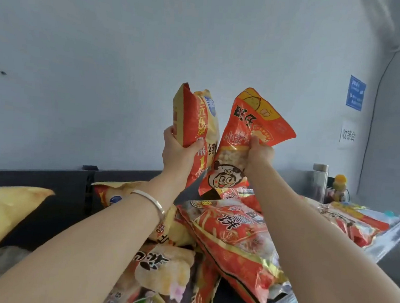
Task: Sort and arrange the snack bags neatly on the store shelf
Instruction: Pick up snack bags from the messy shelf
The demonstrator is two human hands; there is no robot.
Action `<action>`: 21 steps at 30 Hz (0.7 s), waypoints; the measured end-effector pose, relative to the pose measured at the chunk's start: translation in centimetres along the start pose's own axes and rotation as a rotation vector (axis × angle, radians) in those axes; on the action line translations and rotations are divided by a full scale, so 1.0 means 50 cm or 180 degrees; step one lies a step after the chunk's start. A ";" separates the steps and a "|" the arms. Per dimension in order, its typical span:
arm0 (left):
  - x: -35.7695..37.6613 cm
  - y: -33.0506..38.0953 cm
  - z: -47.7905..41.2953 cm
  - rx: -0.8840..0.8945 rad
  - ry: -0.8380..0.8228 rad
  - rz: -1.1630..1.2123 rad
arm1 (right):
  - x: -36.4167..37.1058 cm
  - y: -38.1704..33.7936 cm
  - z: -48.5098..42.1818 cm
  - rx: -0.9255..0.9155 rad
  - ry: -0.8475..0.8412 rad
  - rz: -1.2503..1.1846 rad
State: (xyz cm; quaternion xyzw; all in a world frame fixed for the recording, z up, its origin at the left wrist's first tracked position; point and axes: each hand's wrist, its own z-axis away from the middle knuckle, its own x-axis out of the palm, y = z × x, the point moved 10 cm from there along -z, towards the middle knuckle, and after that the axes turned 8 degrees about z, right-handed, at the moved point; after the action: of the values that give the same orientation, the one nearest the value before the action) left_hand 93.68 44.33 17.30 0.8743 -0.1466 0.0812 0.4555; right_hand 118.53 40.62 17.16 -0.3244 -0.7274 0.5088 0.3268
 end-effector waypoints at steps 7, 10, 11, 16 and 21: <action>0.074 -0.098 -0.043 -0.0130 0.0157 -0.0379 | 0.035 0.030 -0.177 -0.0223 -0.0425 0.0143; 0.108 -0.144 -0.056 -0.0374 0.0130 -0.0402 | 0.041 0.061 -0.249 -0.0293 -0.0677 0.0606; 0.116 -0.159 -0.059 -0.0466 0.0145 -0.0387 | 0.043 0.086 -0.272 -0.0253 -0.0811 0.0783; 0.139 -0.224 -0.067 -0.0953 0.0213 -0.0318 | 0.036 0.174 -0.333 -0.0417 -0.1308 0.1876; 0.204 -0.272 -0.071 -0.1340 0.0031 -0.0198 | 0.001 0.143 -0.363 -0.0696 -0.0937 0.3004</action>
State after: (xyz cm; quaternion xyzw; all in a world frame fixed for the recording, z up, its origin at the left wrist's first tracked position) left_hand 107.78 52.78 11.65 0.7636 -0.1310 0.0388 0.6311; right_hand 134.12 52.22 15.25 -0.5750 -0.5889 0.5622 -0.0807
